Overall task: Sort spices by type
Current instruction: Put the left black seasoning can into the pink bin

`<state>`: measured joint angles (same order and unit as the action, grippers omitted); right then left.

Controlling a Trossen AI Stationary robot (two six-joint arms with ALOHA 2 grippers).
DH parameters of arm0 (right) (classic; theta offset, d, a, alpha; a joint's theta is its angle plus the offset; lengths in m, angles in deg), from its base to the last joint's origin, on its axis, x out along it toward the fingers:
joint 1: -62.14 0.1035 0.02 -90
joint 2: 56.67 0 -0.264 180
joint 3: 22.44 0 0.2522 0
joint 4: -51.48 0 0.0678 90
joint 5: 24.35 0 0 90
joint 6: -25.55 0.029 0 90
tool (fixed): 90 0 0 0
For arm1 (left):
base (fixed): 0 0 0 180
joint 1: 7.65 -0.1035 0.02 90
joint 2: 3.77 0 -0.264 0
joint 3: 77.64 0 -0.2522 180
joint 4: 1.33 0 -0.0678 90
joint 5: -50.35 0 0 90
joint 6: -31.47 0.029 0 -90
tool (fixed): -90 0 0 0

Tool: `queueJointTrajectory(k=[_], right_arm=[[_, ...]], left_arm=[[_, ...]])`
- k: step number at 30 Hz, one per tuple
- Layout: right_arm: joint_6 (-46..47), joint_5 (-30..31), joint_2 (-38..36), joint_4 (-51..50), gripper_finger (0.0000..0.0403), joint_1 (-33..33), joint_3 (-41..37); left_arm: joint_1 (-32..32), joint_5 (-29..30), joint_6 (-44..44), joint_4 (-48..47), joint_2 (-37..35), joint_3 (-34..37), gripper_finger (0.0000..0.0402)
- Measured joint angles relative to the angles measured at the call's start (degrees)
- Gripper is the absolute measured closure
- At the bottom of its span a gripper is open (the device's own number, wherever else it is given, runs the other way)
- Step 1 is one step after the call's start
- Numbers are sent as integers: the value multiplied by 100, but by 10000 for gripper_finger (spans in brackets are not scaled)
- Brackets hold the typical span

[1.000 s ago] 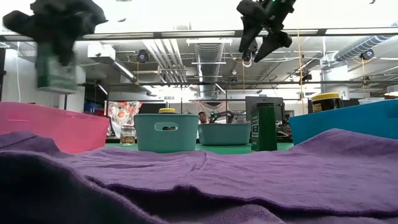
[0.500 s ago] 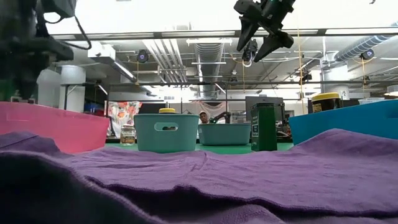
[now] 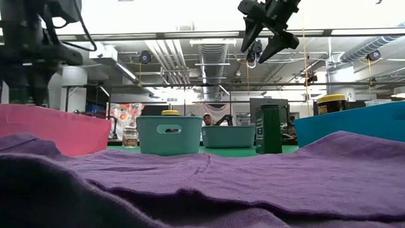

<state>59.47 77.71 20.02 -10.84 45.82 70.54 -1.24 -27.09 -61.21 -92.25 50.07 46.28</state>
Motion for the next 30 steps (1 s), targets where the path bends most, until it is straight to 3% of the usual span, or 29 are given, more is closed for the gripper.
queueJointTrajectory(k=[11,13,18,30], right_arm=[[-80,2,2,-2,81,-61,-2],[-87,2,2,-5,78,-61,-2],[-100,2,2,-22,77,-61,-4],[-164,2,2,-42,77,-61,-7]], left_arm=[[-112,-81,16,182,372,-81,299],[-111,-103,22,582,377,-212,299],[-236,301,161,880,626,-387,299],[-657,-128,1041,1004,1317,-291,299]])
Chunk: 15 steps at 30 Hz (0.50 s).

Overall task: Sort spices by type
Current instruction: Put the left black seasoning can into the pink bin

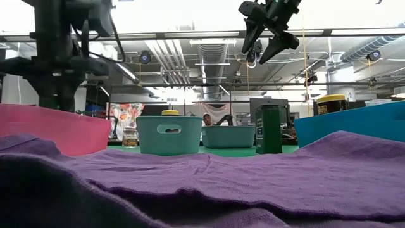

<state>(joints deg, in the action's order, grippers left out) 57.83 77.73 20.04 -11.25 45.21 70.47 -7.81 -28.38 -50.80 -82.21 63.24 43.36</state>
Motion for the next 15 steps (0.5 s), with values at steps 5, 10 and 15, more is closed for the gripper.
queueJointTrajectory(k=[5,10,15], right_arm=[[-33,0,1,-2,77,0,0],[-82,0,1,-4,76,0,0],[-146,0,2,-7,77,0,0]], left_arm=[[-204,-29,283,-54,8,49,299],[-337,-155,335,-38,-198,269,299],[-374,-330,199,-74,-466,495,299]])
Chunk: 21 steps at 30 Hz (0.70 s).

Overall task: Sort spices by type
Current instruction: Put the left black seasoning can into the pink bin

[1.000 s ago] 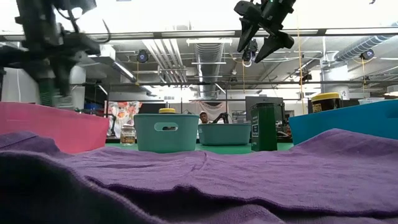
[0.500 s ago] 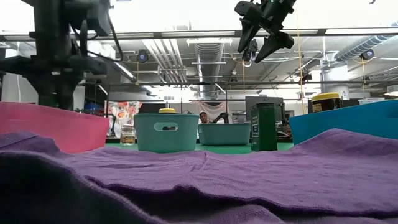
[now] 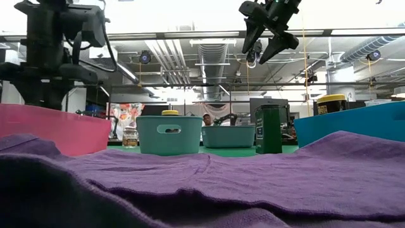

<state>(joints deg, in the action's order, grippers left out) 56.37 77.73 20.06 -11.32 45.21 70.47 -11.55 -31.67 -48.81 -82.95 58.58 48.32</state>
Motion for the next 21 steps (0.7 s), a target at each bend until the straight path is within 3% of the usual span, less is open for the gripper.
queueJointTrajectory(k=[9,15,21], right_arm=[[-84,-1,0,2,70,0,0],[-101,-1,0,2,72,0,0],[-103,-2,0,2,69,0,0]], left_arm=[[-15,43,-41,20,13,-23,299],[-15,146,-151,16,55,-23,227],[-17,181,-178,-10,59,-37,215]])
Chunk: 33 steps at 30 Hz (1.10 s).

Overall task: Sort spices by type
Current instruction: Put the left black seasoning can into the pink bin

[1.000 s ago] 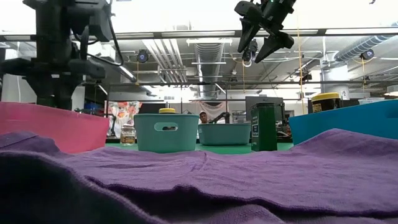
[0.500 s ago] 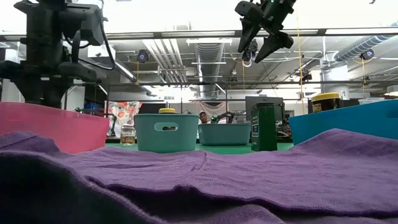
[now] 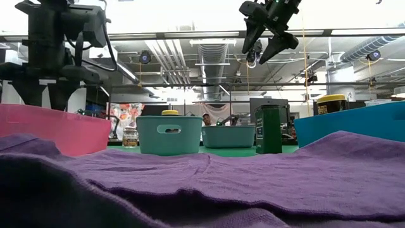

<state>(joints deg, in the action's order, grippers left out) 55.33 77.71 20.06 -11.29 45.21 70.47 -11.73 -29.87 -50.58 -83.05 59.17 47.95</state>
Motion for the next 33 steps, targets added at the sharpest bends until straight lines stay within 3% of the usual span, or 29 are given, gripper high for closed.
queueJointTrajectory(k=[10,15,19,26,33], right_arm=[[0,0,0,0,71,0,0],[2,0,0,2,72,0,0],[20,0,-1,2,67,0,0],[24,0,0,2,75,0,0],[94,-2,0,2,74,0,0]], left_arm=[[0,-8,62,-886,-9,-634,213],[0,8,541,-759,52,-1276,217],[0,134,849,-709,338,-1616,258],[15,-90,1432,-428,1181,-1621,388],[22,-184,1674,-499,1626,-1513,395]])
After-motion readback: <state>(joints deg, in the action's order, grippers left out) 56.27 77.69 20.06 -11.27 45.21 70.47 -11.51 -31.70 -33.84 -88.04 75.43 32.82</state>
